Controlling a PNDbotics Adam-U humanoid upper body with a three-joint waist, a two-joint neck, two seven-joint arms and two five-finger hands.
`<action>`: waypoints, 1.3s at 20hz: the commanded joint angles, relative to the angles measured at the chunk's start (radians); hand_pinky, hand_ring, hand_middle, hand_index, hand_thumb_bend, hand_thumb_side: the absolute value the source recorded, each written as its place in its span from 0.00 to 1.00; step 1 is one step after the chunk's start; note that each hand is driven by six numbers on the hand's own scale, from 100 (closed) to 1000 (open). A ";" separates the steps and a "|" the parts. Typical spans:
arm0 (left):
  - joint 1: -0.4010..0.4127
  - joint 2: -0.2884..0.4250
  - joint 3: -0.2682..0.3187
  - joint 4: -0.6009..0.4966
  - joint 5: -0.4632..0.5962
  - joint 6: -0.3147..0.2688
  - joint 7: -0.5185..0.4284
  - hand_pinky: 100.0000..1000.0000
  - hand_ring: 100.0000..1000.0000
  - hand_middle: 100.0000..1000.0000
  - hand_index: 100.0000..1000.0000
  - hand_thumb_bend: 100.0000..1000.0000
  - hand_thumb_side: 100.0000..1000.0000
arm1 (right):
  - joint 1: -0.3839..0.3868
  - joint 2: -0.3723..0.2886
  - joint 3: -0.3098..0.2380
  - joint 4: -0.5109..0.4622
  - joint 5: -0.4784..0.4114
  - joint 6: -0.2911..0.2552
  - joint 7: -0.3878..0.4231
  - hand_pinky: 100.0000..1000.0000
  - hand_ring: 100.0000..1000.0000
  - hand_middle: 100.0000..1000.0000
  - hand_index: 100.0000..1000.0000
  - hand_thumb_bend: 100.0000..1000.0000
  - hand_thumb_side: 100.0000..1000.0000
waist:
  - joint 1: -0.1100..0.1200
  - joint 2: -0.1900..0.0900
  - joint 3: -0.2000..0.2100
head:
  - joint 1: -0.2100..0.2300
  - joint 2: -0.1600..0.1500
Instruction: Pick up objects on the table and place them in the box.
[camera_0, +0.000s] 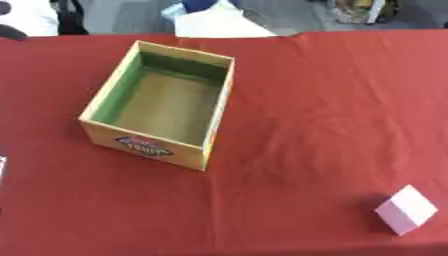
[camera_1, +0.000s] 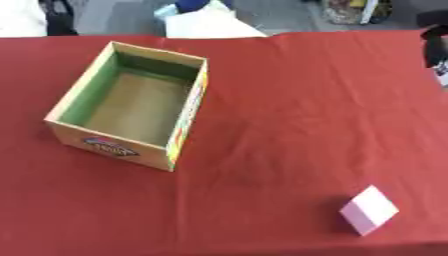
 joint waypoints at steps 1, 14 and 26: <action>-0.003 0.030 0.000 -0.017 -0.001 0.001 -0.004 0.49 0.66 0.55 0.76 0.00 0.75 | 0.003 -0.062 0.003 -0.018 0.038 -0.028 0.023 0.83 0.78 0.80 0.87 0.00 1.00 | -0.003 -0.017 -0.006 | 0.010 0.011; 0.003 0.036 -0.006 -0.017 -0.001 0.004 -0.010 0.49 0.66 0.55 0.76 0.00 0.75 | 0.046 -0.107 0.060 -0.018 0.074 -0.115 0.115 0.84 0.81 0.83 0.88 0.00 1.00 | -0.003 -0.021 -0.030 | 0.040 0.017; 0.012 0.043 -0.013 -0.017 -0.001 0.007 -0.017 0.49 0.66 0.55 0.76 0.00 0.75 | 0.058 -0.137 0.123 -0.018 0.057 -0.156 0.197 0.84 0.83 0.84 0.88 0.00 1.00 | -0.008 -0.032 -0.053 | 0.070 0.030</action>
